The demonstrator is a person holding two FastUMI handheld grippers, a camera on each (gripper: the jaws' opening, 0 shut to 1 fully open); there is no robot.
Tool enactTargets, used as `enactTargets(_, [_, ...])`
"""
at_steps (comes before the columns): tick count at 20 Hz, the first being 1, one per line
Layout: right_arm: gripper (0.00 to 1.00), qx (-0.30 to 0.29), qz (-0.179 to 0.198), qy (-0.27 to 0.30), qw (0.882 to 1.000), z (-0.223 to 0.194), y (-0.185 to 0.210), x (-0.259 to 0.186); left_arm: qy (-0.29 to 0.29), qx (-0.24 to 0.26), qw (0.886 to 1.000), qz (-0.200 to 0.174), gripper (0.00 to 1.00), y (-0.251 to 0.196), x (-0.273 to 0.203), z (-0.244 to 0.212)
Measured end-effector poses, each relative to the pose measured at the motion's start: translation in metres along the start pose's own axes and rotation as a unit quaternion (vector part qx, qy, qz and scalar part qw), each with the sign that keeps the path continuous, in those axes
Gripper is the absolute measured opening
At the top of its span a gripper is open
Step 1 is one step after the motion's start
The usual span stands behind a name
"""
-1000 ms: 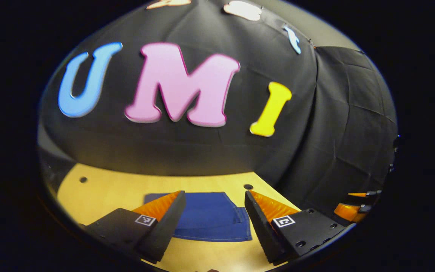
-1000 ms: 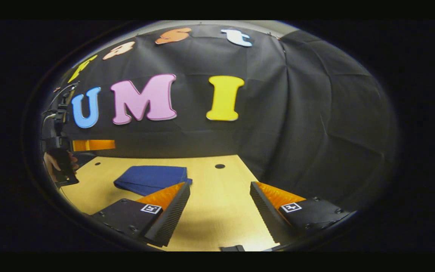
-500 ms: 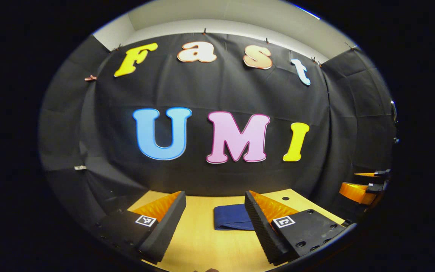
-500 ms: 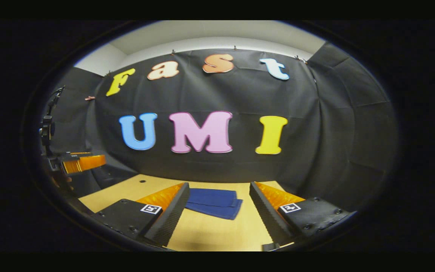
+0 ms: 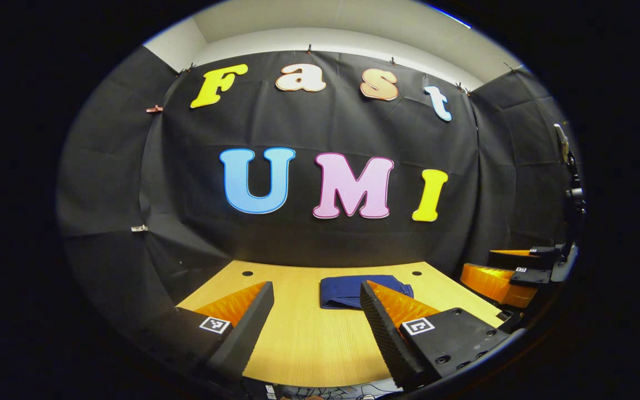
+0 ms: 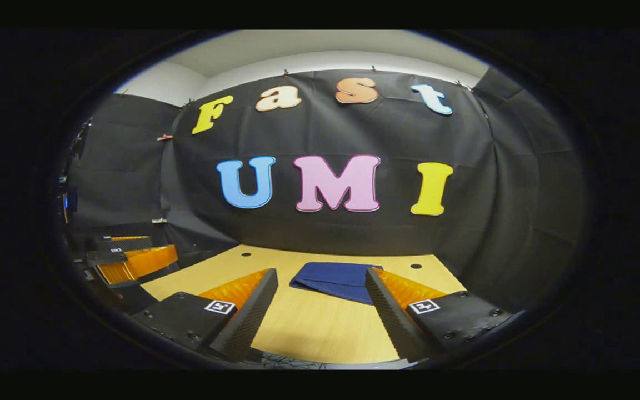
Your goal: Grasp the waist and the cuffs of the jeans and fold them to make the two legs overlap; first hold the waist and fold one-third of the jeans toward the cuffs, then hold the cuffs and fold the remaining one-third in the same direction to finish folding.
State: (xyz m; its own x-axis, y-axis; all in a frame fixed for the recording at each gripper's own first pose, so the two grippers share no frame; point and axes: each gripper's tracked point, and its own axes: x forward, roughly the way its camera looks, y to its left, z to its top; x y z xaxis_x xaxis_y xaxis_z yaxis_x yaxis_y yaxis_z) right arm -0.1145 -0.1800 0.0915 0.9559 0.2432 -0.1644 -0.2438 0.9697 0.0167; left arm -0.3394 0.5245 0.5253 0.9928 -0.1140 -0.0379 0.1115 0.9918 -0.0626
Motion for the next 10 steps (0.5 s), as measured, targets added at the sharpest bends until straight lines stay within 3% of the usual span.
enactTargets(6, [0.97, 0.012, 0.000, -0.020, 1.000, 0.013, 0.003, 0.009, -0.024, -0.023, 0.999, 0.018, 0.96, 0.012, 0.008, 0.028])
enactTargets(7, [0.97, 0.018, 0.005, -0.018, 1.000, 0.014, 0.006, 0.013, -0.021, -0.023, 0.999, 0.021, 0.92, 0.015, 0.009, 0.027])
enactTargets(8, [0.97, 0.020, 0.010, -0.017, 1.000, 0.016, 0.009, 0.016, -0.019, -0.021, 0.999, 0.023, 0.96, 0.019, 0.008, 0.028])
enactTargets(10, [0.97, 0.014, 0.015, -0.018, 1.000, 0.021, 0.012, 0.021, -0.016, -0.019, 0.999, 0.032, 0.96, 0.024, 0.009, 0.026])
